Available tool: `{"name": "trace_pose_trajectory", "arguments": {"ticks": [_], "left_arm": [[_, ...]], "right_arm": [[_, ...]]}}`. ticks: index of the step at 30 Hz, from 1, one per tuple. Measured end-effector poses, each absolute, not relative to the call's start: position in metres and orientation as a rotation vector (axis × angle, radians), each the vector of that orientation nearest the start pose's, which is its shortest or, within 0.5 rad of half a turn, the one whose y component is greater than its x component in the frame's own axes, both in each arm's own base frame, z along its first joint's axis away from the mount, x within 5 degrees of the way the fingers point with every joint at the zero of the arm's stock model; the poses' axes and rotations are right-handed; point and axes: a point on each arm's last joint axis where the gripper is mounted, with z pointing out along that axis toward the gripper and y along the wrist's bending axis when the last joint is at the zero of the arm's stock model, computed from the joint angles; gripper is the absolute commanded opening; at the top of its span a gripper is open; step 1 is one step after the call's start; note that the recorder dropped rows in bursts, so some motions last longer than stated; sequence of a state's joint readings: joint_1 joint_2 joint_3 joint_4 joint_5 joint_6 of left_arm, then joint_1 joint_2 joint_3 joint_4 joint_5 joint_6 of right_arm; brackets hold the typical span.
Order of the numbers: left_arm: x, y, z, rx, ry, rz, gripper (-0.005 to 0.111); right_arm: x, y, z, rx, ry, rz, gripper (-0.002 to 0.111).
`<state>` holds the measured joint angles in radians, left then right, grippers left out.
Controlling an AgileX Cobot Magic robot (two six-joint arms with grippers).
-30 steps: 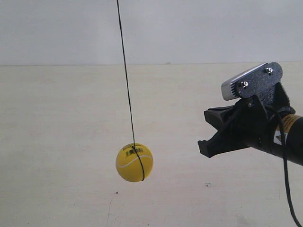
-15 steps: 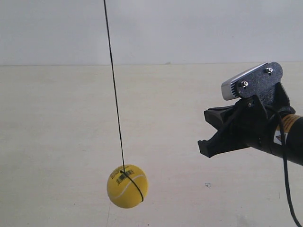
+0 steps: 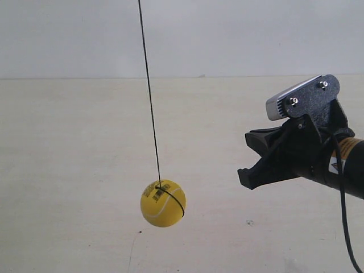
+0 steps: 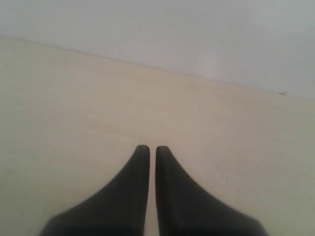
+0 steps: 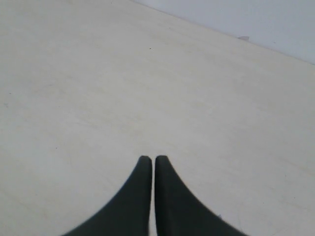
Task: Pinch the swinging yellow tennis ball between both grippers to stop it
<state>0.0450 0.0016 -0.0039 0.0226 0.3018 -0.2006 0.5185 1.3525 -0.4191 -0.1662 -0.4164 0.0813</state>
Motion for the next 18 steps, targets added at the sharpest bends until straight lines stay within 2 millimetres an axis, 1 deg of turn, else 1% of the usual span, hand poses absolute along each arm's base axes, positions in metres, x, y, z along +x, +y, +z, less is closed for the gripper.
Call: {"name": "trace_pose_trajectory", "arguments": {"ticks": [18], "left_arm": [[0.0542,0.0031,0.1867,-0.205,1.776,-0.090,0.005]], "right_arm": [[0.2068,0.1250,0.1955,-0.629,1.922,0.352,0.000]]}}
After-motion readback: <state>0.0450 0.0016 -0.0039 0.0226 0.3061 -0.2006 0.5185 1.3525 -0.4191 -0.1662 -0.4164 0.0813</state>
